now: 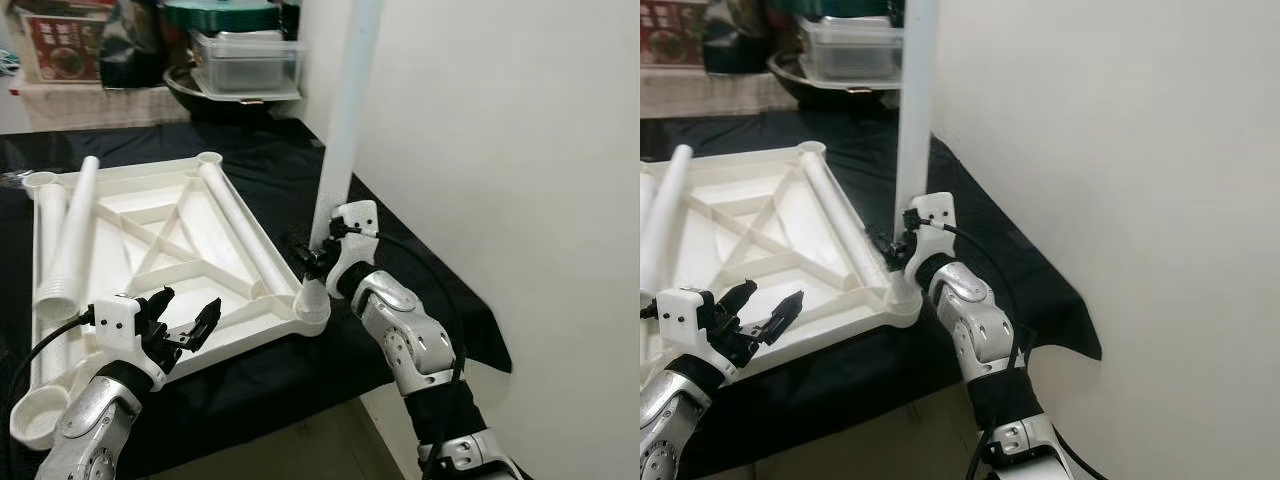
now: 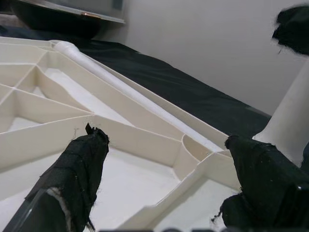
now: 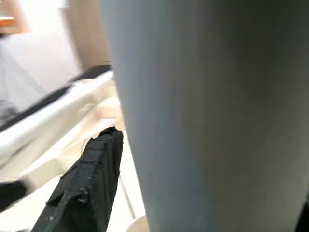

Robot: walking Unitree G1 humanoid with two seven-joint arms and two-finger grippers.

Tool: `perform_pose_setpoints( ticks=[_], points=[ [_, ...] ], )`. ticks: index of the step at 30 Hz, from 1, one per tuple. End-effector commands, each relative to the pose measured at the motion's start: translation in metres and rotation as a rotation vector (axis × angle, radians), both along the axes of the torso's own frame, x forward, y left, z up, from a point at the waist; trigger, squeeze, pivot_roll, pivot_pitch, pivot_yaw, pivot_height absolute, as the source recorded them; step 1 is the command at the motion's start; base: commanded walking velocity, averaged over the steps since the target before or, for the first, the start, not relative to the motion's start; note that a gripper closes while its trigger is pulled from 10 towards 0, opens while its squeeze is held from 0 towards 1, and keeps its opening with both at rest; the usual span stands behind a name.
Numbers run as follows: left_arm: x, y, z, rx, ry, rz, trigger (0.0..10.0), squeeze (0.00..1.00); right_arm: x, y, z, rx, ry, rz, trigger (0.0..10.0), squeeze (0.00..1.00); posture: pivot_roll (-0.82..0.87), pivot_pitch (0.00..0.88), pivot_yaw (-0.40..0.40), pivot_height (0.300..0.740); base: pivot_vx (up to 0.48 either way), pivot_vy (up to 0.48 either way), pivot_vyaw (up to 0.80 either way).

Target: Building children table

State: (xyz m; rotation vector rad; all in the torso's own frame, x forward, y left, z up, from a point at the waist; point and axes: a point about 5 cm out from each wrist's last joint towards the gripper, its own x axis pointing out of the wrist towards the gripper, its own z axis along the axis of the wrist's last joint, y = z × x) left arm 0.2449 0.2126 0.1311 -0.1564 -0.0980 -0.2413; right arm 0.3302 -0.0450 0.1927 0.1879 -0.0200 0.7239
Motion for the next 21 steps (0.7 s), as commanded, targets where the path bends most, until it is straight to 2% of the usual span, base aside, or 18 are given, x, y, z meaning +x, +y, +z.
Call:
perform_pose_setpoints(
  ticks=[1, 2, 3, 4, 7, 8, 9, 10, 12, 13, 14, 15, 16, 17, 18, 19, 21],
  points=[
    [0.0, -0.001, -0.002, -0.011, 0.011, -0.009, 10.0, 0.0, -0.019, 0.017, 0.014, 0.032, -0.062, 0.255, 10.0, 0.0, 0.16, 0.0, -0.14, 0.74, 0.0, 0.0, 0.0],
    [0.0, 0.0, -0.002, -0.012, 0.01, -0.007, 10.0, 0.0, -0.036, 0.02, 0.018, 0.012, -0.106, 0.452, 10.0, 0.0, 0.16, 0.0, -0.141, 0.74, 0.0, 0.0, 0.0],
    [0.001, 0.0, -0.002, -0.013, 0.009, -0.006, 10.0, 0.0, -0.049, 0.02, 0.019, -0.01, -0.139, 0.59, 10.0, 0.0, 0.16, 0.0, -0.143, 0.74, 0.0, 0.0, 0.0],
    [0.001, 0.0, -0.002, -0.013, 0.008, -0.004, 10.0, 0.0, -0.055, 0.02, 0.018, -0.03, -0.153, 0.661, 10.0, 0.0, 0.16, 0.0, -0.144, 0.74, 0.0, 0.0, 0.0],
    [0.001, 0.0, -0.002, -0.013, 0.008, -0.004, 10.0, 0.0, -0.055, 0.02, 0.014, -0.053, -0.149, 0.669, 10.0, 0.0, 0.16, 0.0, -0.146, 0.74, 0.0, 0.0, 0.0],
    [0.001, 0.0, -0.002, -0.013, 0.007, -0.003, 10.0, 0.0, -0.051, 0.022, 0.008, -0.075, -0.138, 0.636, 4.3, 0.0, 0.16, 0.0, -0.148, 0.74, 0.0, 0.0, 0.0],
    [0.001, 0.0, -0.002, -0.013, 0.007, -0.003, 10.0, 0.0, -0.051, 0.022, 0.008, -0.075, -0.138, 0.636, 4.3, 0.0, 0.16, 0.0, -0.148, 0.74, 0.0, 0.0, 0.0],
    [0.001, 0.0, -0.002, -0.013, 0.007, -0.002, 10.0, 0.0, -0.046, 0.023, 0.003, -0.094, -0.124, 0.606, 0.0, 0.0, 0.17, 0.0, -0.149, 0.74, 0.0, 0.0, 0.0],
    [0.002, 0.0, -0.001, -0.014, 0.006, 0.0, 10.0, 0.0, -0.027, 0.023, -0.01, -0.11, -0.052, 0.419, 0.0, 0.0, 0.17, 0.0, -0.148, 0.74, 0.0, 0.0, 0.0],
    [0.002, 0.0, -0.001, -0.014, 0.006, 0.0, 10.0, 0.0, -0.027, 0.023, -0.01, -0.11, -0.052, 0.419, 0.0, 0.0, 0.17, 0.0, -0.148, 0.74, 0.0, 0.0, 0.0],
    [0.002, 0.0, -0.001, -0.015, 0.006, 0.0, 10.0, 0.0, -0.001, 0.013, -0.018, -0.076, 0.071, 0.108, 0.0, 0.0, 0.17, 0.0, -0.148, 0.74, 0.0, 0.0, 0.0],
    [0.002, 0.0, -0.001, -0.015, 0.006, 0.0, 10.0, 0.0, -0.001, 0.013, -0.018, -0.076, 0.071, 0.108, 0.0, 0.0, 0.17, 0.0, -0.148, 0.74, 0.0, 0.0, 0.0],
    [0.002, 0.0, -0.002, -0.015, 0.006, 0.0, 10.0, 0.0, 0.009, 0.004, -0.023, -0.077, 0.123, -0.054, 0.0, 0.0, 0.17, 0.0, -0.148, 0.74, 0.0, 0.0, 0.0],
    [0.002, 0.0, -0.002, -0.015, 0.006, 0.0, 10.0, 0.0, 0.009, 0.004, -0.023, -0.077, 0.123, -0.054, 0.0, 0.0, 0.17, 0.0, -0.148, 0.74, 0.0, 0.0, 0.0],
    [0.001, -0.001, -0.002, -0.015, 0.005, -0.002, 10.0, 0.0, 0.016, -0.009, -0.029, -0.088, 0.183, -0.231, 0.0, 0.0, 0.16, 0.0, -0.144, 0.74, 0.0, 0.0, 0.0],
    [0.001, -0.001, -0.002, -0.015, 0.005, -0.003, 10.0, 0.0, 0.019, -0.022, -0.033, -0.099, 0.218, -0.347, 0.0, 0.0, 0.16, 0.0, -0.144, 0.74, 0.0, 0.0, 0.0],
    [0.001, -0.001, -0.002, -0.015, 0.005, -0.003, 10.0, 0.0, 0.019, -0.022, -0.033, -0.099, 0.218, -0.347, 0.0, 0.0, 0.16, 0.0, -0.144, 0.74, 0.0, 0.0, 0.0]
  ],
)
